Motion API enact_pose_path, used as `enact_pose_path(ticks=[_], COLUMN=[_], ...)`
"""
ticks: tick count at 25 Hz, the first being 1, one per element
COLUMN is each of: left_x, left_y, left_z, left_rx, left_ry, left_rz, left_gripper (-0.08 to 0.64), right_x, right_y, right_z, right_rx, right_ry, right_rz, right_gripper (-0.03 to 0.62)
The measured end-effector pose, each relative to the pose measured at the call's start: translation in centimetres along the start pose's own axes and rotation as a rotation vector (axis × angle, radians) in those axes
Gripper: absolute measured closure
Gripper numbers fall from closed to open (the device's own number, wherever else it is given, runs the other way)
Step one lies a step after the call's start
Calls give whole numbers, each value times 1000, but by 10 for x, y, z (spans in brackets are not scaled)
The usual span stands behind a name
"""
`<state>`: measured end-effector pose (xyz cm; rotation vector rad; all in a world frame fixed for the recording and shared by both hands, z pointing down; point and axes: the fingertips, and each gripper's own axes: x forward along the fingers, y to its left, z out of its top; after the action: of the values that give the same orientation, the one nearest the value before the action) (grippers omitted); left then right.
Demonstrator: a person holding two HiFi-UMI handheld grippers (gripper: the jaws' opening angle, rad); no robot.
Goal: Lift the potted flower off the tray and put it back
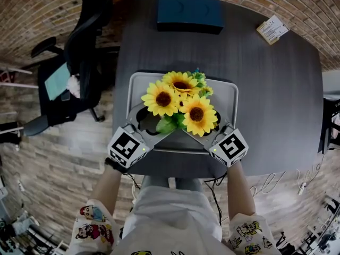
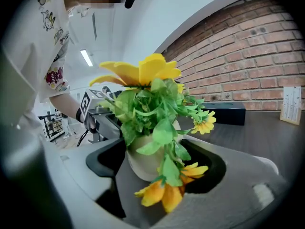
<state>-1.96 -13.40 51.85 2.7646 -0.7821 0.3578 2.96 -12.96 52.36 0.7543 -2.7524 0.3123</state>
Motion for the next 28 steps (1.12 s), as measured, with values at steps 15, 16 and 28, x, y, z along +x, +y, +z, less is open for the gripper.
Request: enact_pose_path(ticks=[15, 16, 28], left_x=[-15, -16, -31], left_y=[-3, -4, -38], left_z=[48, 53, 111], left_rx=[31, 36, 63], left_ry=[-19, -20, -77], left_rz=[8, 11, 12], left_gripper=[179, 179, 181], right_x=[-12, -14, -55], right_y=[2, 2, 19], right_z=[54, 58, 115], right_rx=[-83, -88, -144], right_ry=[-33, -38, -131], right_rz=[-25, -28, -70], right_gripper=[221, 221, 213])
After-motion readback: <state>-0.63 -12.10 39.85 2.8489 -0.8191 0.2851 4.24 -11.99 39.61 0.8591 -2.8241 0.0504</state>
